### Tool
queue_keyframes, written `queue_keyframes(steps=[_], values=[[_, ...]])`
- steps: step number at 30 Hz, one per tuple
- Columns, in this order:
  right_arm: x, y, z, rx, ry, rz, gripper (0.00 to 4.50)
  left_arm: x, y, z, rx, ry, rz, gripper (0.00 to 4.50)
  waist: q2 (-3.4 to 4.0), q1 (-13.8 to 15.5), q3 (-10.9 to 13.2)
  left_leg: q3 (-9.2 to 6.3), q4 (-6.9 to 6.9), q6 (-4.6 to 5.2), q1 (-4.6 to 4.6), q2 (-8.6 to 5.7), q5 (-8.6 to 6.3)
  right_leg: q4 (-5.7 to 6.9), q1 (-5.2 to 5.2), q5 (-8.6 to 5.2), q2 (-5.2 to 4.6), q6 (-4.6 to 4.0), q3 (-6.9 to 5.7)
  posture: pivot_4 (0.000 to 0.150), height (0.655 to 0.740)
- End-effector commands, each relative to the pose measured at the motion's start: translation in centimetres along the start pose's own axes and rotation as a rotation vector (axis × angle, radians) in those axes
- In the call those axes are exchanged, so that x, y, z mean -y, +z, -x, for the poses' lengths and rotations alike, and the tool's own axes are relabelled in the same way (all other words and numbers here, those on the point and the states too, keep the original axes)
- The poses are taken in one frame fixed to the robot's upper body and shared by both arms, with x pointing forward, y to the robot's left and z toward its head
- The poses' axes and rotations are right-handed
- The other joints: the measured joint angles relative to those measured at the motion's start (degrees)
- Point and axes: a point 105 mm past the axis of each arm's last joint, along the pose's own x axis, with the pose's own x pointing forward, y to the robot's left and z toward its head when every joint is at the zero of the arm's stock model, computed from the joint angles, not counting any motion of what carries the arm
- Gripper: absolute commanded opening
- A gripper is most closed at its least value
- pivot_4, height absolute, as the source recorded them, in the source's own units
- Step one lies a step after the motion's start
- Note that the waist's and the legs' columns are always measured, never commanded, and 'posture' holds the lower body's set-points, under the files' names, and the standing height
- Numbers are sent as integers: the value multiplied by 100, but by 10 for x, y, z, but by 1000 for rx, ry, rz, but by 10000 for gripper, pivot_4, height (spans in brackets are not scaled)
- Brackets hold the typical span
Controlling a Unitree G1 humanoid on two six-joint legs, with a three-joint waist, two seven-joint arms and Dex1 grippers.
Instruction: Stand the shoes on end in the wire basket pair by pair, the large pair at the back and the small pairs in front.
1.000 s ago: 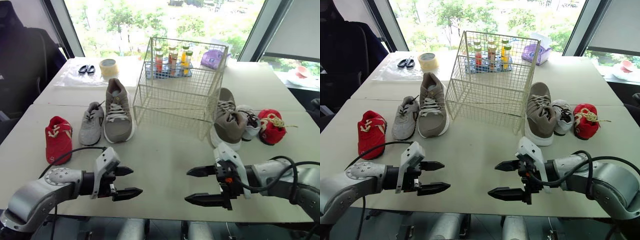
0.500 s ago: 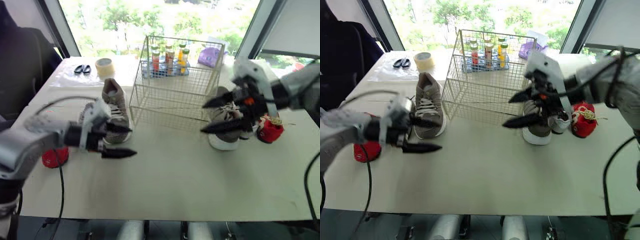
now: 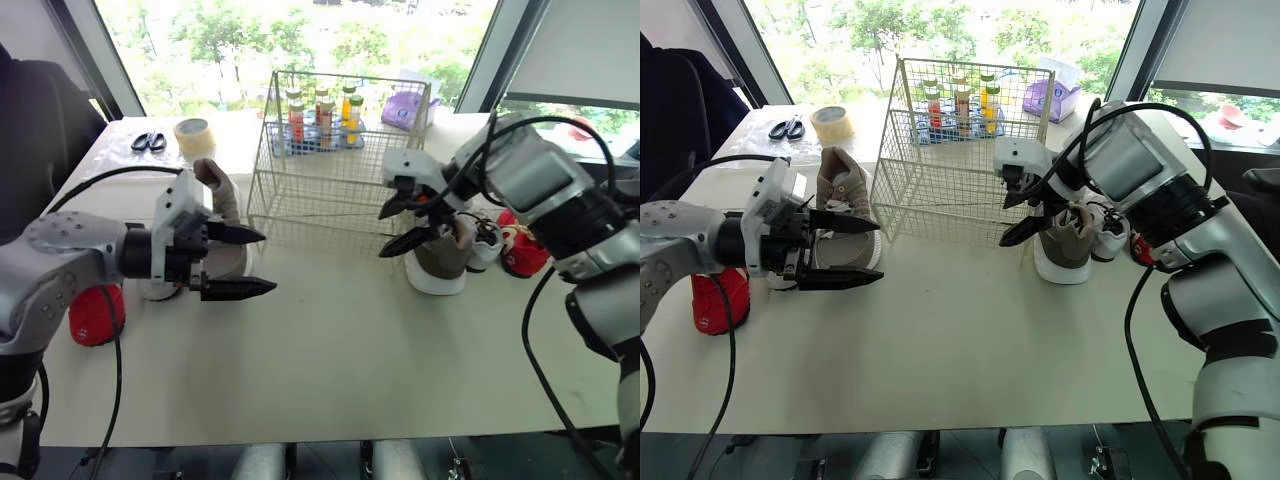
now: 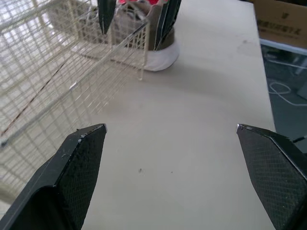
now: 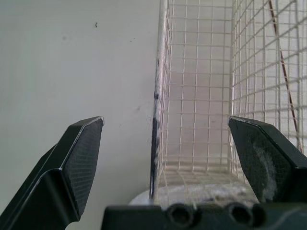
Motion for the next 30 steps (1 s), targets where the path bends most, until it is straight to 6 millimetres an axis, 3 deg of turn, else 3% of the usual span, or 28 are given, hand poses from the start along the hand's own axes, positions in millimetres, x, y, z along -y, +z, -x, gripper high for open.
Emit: queue_keyframes(steps=[1, 7, 12, 20, 25, 30], values=[[4, 6, 2, -17, -21, 45, 32510, -2, 4, 7, 20, 58, -38, 45000, 0, 24, 1, -3, 1, -3, -2, -2, 2, 4, -2, 0, -1, 0, 0, 1500, 6563], [4, 1, -8, -74, -16, 83, 599, -1, 2, 5, 41, 74, -31, 45000, -1, 14, 0, -7, 4, -16, -3, -5, 9, 19, -6, -1, -3, -1, 0, 1500, 6563], [7, 4, -6, -66, -23, 140, 599, 1, 7, 4, 68, 67, -30, 45000, -1, -17, 0, -9, 5, -23, 3, -3, 13, 44, -14, -5, -2, -9, 1, 1500, 6563], [-19, 5, 8, -14, 56, 283, 599, 9, 1, 8, 41, 13, 3, 45000, -1, -7, 0, -8, 4, -30, -11, -4, 17, 51, -34, -7, -3, -12, 3, 1500, 6563], [-29, 13, 4, 25, 61, 284, 599, 6, 2, 3, 42, 2, -1, 45000, -1, -12, 0, -9, 5, -32, -9, -1, 18, 57, -36, -7, -1, -16, 3, 1500, 6563], [-26, 15, -4, 28, 31, 294, 599, 2, 0, 0, 37, -2, -5, 45000, -1, -20, 0, -8, 5, -32, -9, -1, 18, 57, -36, -8, -1, -17, 4, 1500, 6563]])
